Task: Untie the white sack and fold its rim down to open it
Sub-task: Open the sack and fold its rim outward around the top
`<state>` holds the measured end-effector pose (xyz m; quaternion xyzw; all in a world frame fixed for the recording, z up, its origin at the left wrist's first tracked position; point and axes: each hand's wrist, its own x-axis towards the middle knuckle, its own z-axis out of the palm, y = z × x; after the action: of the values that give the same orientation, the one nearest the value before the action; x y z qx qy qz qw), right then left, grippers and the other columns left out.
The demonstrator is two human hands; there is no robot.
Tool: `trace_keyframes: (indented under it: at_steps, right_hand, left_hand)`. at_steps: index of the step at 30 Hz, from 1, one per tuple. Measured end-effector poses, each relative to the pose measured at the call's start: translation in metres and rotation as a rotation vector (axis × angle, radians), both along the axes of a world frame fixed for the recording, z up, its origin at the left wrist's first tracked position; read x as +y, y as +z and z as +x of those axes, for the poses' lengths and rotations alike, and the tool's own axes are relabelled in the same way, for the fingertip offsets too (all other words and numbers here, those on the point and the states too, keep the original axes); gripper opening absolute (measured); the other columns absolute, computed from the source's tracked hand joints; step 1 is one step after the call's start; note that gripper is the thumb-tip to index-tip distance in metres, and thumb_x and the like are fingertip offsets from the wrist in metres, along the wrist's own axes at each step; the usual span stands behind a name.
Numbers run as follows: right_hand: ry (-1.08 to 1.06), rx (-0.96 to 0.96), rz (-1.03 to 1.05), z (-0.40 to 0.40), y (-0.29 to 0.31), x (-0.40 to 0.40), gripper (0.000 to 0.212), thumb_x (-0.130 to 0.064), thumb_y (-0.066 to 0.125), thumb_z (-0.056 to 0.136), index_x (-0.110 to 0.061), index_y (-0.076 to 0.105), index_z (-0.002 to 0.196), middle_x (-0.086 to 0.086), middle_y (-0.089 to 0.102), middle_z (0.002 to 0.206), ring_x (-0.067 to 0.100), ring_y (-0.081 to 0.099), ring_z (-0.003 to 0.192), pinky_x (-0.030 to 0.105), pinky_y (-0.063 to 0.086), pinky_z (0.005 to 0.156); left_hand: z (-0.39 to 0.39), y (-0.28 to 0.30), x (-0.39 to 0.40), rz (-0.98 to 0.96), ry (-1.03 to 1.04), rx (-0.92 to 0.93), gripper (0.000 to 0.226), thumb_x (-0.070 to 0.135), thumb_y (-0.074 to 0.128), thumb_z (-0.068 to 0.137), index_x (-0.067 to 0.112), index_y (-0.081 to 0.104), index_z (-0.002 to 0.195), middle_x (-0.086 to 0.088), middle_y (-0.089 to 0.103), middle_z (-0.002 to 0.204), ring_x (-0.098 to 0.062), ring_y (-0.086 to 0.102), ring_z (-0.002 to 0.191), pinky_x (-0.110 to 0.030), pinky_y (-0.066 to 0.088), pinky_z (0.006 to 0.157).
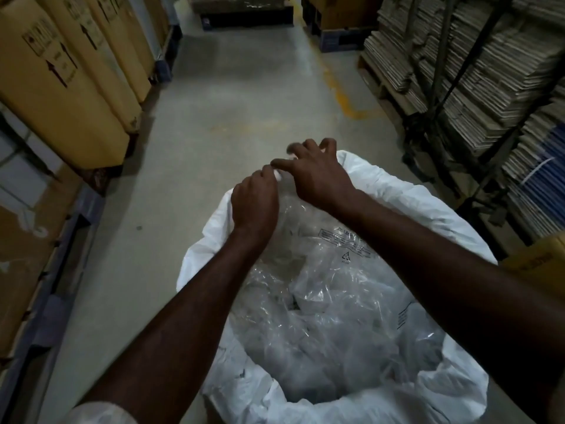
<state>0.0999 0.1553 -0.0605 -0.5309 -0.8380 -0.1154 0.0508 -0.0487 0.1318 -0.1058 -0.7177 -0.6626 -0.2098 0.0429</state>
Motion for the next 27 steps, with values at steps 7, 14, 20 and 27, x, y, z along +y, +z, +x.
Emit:
trace_keyframes:
  at_steps: [7, 14, 20, 27]
  right_hand:
    - [-0.227, 0.041, 0.07, 0.021, -0.037, -0.027, 0.08, -0.007, 0.066, 0.089, -0.033, 0.038, 0.16, 0.012, 0.032, 0.169, 0.045, 0.042, 0.141, 0.063, 0.04, 0.103]
    - [-0.202, 0.206, -0.07, 0.032, -0.027, -0.008, 0.07, -0.008, 0.05, 0.094, -0.036, 0.04, 0.158, 0.013, 0.063, 0.13, 0.04, 0.061, 0.116, 0.053, 0.045, 0.095]
    - [-0.129, 0.33, -0.214, 0.047, -0.006, 0.017, 0.038, -0.022, 0.048, 0.097, -0.022, 0.064, 0.132, 0.015, 0.072, 0.115, 0.043, 0.068, 0.105, 0.044, 0.048, 0.079]
    - [-0.187, 0.442, -0.333, 0.06, 0.004, 0.023, 0.035, -0.029, 0.05, 0.097, -0.025, 0.048, 0.132, 0.015, 0.072, 0.116, 0.039, 0.065, 0.104, 0.045, 0.047, 0.085]
  left_hand:
    - [0.007, 0.009, 0.02, -0.187, 0.156, -0.183, 0.022, 0.005, 0.049, 0.102, 0.007, 0.065, 0.116, -0.02, 0.074, 0.118, -0.045, 0.068, 0.113, -0.046, 0.049, 0.095]
    - [0.021, 0.002, 0.011, -0.142, 0.137, -0.311, 0.048, 0.005, 0.043, 0.088, 0.013, 0.046, 0.135, -0.018, 0.069, 0.121, -0.045, 0.064, 0.115, -0.049, 0.045, 0.098]
    - [0.064, -0.011, 0.006, 0.157, -0.13, 0.085, 0.071, 0.029, 0.045, 0.093, 0.003, 0.042, 0.159, -0.019, 0.061, 0.139, -0.038, 0.06, 0.128, -0.055, 0.04, 0.116]
    - [0.062, -0.018, 0.045, 0.002, -0.202, 0.114, 0.054, 0.037, 0.059, 0.106, 0.008, 0.044, 0.15, -0.011, 0.075, 0.091, -0.035, 0.072, 0.077, -0.044, 0.051, 0.078]
